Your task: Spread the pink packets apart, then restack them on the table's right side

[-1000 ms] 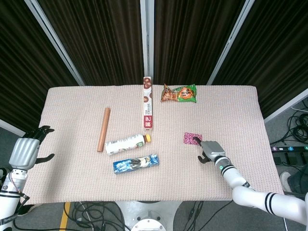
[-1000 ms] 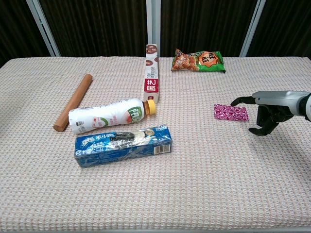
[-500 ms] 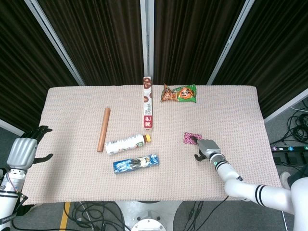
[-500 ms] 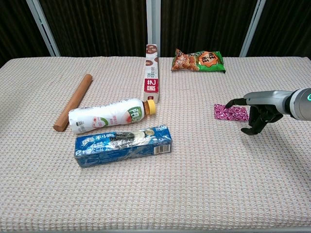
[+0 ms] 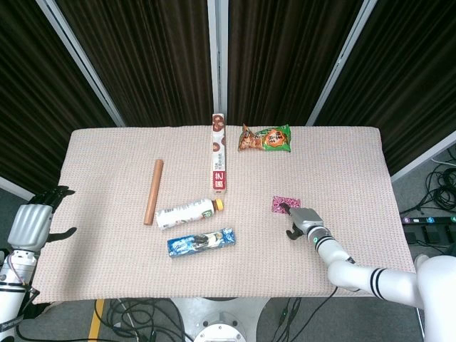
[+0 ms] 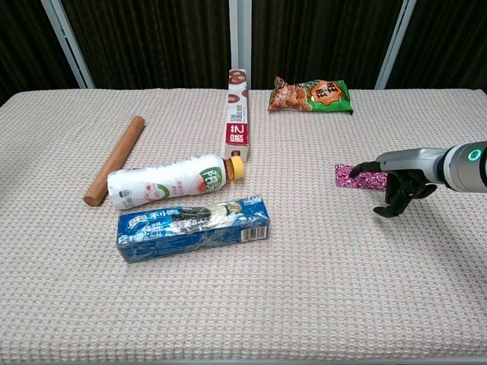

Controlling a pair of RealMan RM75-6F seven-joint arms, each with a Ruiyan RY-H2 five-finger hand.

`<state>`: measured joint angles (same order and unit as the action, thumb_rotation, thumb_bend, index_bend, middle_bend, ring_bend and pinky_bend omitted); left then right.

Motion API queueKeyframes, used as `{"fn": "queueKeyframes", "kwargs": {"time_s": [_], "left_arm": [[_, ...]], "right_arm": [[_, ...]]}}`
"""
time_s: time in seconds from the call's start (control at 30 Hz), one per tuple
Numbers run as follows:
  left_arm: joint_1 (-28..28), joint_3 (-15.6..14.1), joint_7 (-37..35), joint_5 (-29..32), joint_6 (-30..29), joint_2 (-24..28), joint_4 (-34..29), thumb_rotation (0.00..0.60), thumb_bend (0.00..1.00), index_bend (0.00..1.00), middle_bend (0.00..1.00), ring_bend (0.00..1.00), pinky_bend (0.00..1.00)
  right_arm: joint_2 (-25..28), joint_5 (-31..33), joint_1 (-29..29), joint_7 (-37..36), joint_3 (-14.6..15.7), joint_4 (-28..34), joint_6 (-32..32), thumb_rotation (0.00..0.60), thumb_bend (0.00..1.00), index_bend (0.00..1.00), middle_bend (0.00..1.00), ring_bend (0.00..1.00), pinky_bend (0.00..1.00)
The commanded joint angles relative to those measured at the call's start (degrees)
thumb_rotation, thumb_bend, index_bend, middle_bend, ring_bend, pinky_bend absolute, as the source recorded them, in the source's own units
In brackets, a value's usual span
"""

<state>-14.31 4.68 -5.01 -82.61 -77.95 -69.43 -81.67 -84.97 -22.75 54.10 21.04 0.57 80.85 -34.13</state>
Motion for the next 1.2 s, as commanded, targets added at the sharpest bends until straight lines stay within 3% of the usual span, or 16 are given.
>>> {"fn": "queueKeyframes", "kwargs": {"time_s": [0.03,0.7,1.2], "left_arm": [[0.0,0.0,0.0,0.0,0.0,0.0,0.0,0.6,0.0,0.29,0.31,0.25,0.33],[-0.1,0.2,1.4,0.1,0.2,-0.2,-0.9,0.6,0.0,0.29,0.31,0.25,0.33],[-0.1,0.4,2.0,0.0,-0.1,-0.4,-1.4,0.6,0.0,0.29,0.31,0.25,0.33]], "right_arm": [[0.0,0.6,0.5,-0.1,0.6,-0.4,0.3,0.6,0.37,0.06,1.0,1.0,1.0],[3.8,0.6,0.2,-2.7,6.1,-0.6,2.4,0.6,0.37,0.08,1.0,1.0,1.0],[6.8,-2.6,-1.3,-5.5,8.0,-0.2,3.3,0.6,0.37,0.09,1.0,1.0,1.0]]}}
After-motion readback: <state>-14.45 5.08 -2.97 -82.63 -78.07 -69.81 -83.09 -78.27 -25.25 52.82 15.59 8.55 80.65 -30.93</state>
